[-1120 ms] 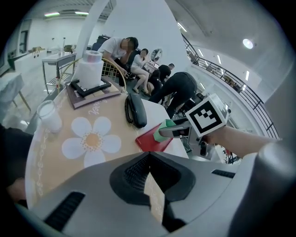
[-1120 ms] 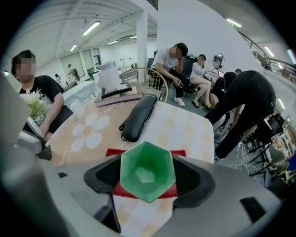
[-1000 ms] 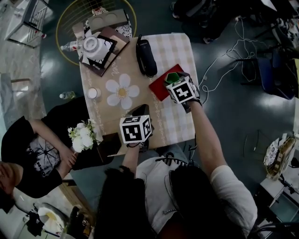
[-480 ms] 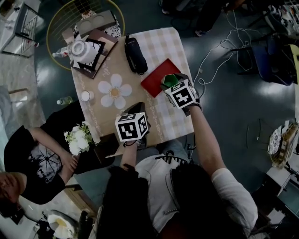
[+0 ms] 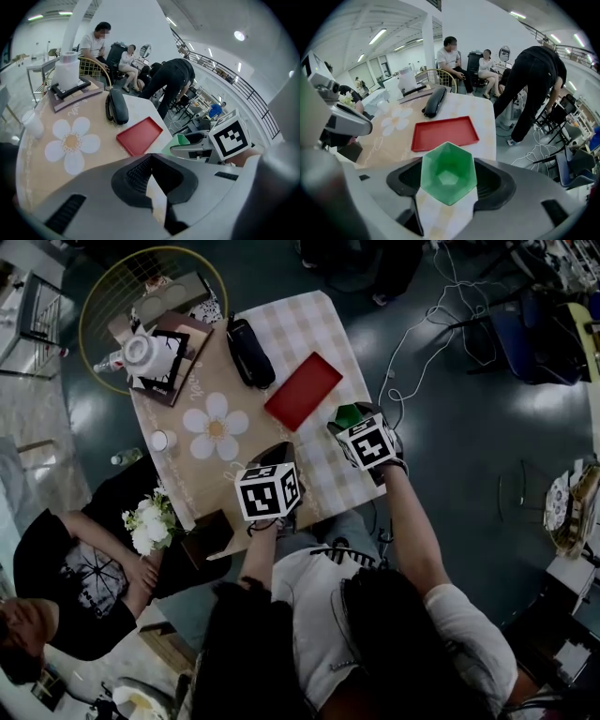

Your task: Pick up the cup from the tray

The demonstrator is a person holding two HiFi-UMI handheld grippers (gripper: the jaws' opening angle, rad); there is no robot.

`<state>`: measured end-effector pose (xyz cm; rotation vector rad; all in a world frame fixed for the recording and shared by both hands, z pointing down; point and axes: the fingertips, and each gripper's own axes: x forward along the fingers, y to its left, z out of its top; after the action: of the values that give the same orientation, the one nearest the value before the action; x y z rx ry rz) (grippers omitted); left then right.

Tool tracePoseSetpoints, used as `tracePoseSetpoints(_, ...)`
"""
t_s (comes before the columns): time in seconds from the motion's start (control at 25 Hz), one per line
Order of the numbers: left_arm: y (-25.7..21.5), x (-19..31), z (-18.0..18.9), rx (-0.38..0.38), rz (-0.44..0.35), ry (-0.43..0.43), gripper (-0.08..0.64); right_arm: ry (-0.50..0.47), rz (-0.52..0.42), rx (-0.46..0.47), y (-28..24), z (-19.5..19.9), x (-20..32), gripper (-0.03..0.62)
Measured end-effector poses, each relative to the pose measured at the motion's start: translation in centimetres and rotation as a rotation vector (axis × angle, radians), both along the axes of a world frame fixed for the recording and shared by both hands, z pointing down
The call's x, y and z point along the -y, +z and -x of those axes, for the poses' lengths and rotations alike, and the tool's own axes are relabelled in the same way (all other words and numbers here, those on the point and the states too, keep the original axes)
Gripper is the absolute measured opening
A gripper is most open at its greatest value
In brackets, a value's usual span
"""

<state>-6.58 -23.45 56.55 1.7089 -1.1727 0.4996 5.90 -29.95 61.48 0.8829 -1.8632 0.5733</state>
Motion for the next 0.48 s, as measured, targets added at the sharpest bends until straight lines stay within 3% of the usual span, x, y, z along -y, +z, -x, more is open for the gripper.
tracePoseSetpoints(0.28, 0.0, -1.1, -0.5, 0.024, -0.007, 0.006, 0.008, 0.039, 0.027, 0.020, 1.8, -0.7, -1.7, 0.321)
tracePoseSetpoints(0.48, 0.0, -1.8, -0.6, 0.027, -0.010, -0.004, 0.008, 0.007, 0.028, 0.014, 1.8, -0.4, -2.5, 0.321)
